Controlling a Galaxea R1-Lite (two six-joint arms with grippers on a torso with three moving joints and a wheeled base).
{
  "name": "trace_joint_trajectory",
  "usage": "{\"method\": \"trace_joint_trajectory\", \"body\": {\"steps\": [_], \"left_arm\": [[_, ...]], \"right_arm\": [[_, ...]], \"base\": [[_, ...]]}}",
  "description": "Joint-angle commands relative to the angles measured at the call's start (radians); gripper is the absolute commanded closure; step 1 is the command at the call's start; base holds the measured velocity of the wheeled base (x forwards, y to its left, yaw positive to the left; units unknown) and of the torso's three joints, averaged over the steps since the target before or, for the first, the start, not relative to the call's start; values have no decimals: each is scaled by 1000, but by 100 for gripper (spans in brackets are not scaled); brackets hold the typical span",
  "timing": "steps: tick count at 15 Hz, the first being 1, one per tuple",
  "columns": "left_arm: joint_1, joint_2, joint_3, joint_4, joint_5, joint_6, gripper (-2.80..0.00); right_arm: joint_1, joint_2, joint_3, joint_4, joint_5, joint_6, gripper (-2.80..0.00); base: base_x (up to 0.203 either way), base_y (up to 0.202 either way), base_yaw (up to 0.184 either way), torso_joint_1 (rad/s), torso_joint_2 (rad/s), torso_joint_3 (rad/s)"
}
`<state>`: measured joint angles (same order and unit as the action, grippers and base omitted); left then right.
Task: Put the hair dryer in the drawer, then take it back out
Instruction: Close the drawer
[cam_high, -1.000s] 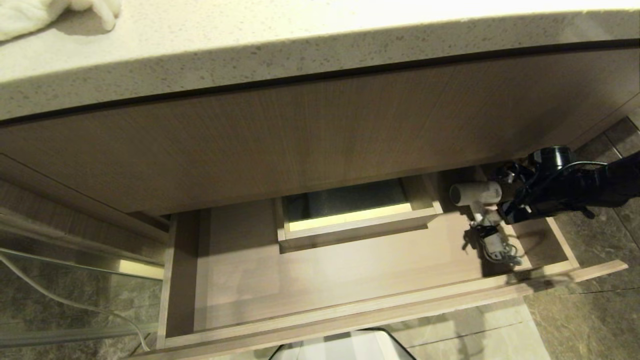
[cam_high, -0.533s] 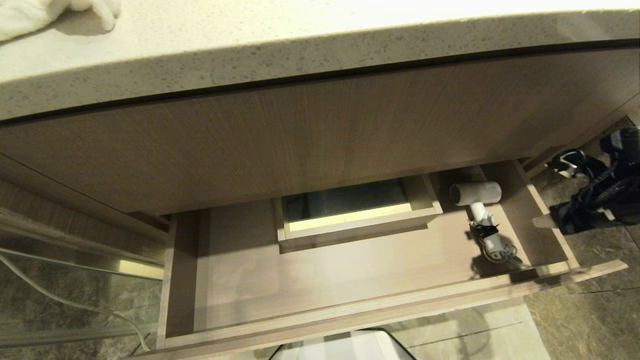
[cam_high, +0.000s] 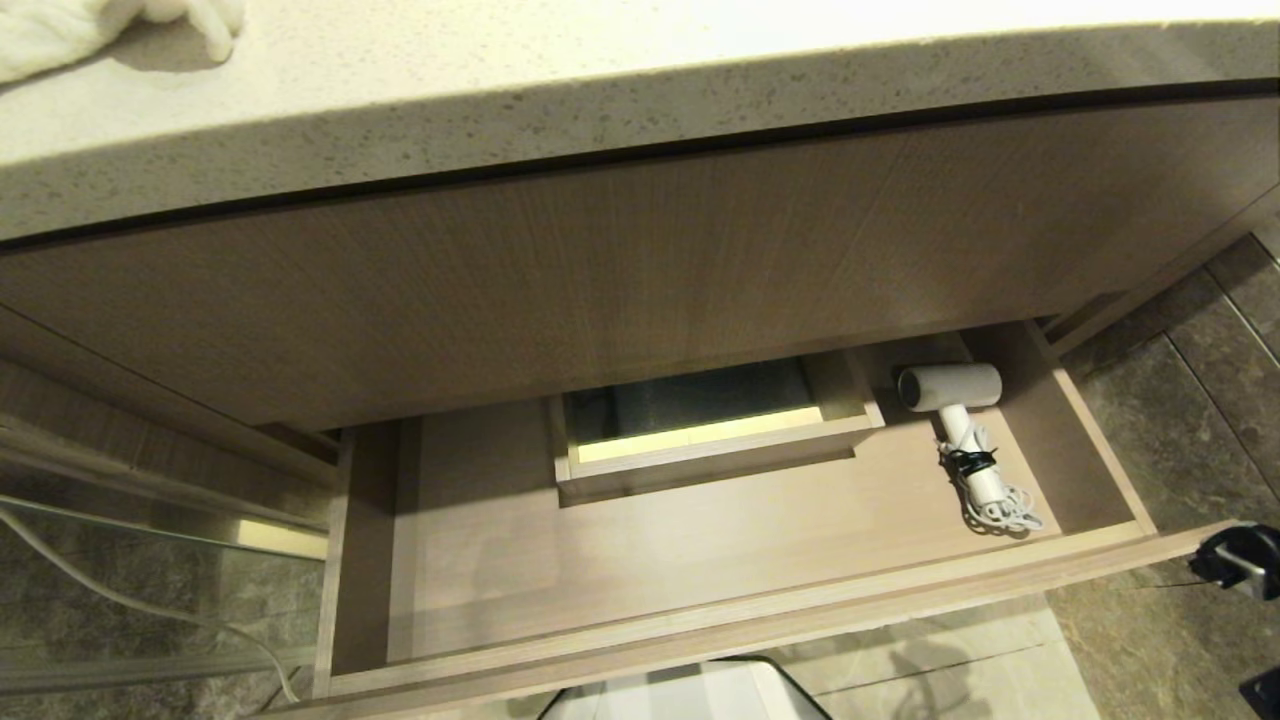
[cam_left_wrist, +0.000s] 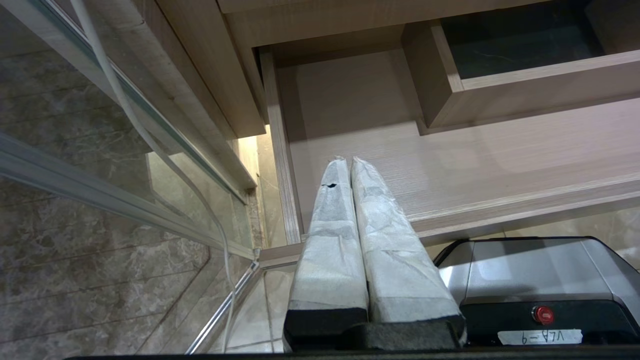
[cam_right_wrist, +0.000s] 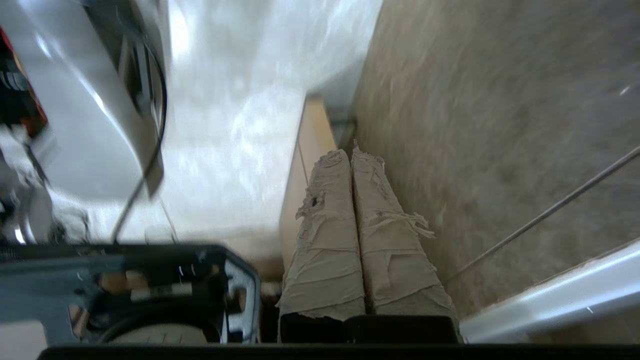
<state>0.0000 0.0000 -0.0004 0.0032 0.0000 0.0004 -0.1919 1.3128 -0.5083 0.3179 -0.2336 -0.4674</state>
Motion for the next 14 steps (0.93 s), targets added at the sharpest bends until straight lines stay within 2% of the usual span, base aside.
{"method": "trace_joint_trajectory", "body": {"steps": [1,3,7,11,14], "left_arm": [[0,-2,-1,0,0,0,0],[0,0,-1,0,0,0,0],[0,-2,-1,0,0,0,0],[0,-2,-1,0,0,0,0],[0,-2,0,0,0,0,0]], "right_arm": [[23,92,28,0,-12,-2,0],[39,215,25,-32,-11,7,0],[47,435,-39,-195,21,32,0],[45,548,-103,-330,25,34,0],[46,595,-179,-368,27,36,0]], "base": [[0,0,0,0,0,0],[0,0,0,0,0,0],[0,0,0,0,0,0],[0,0,0,0,0,0],[0,0,0,0,0,0]]}}
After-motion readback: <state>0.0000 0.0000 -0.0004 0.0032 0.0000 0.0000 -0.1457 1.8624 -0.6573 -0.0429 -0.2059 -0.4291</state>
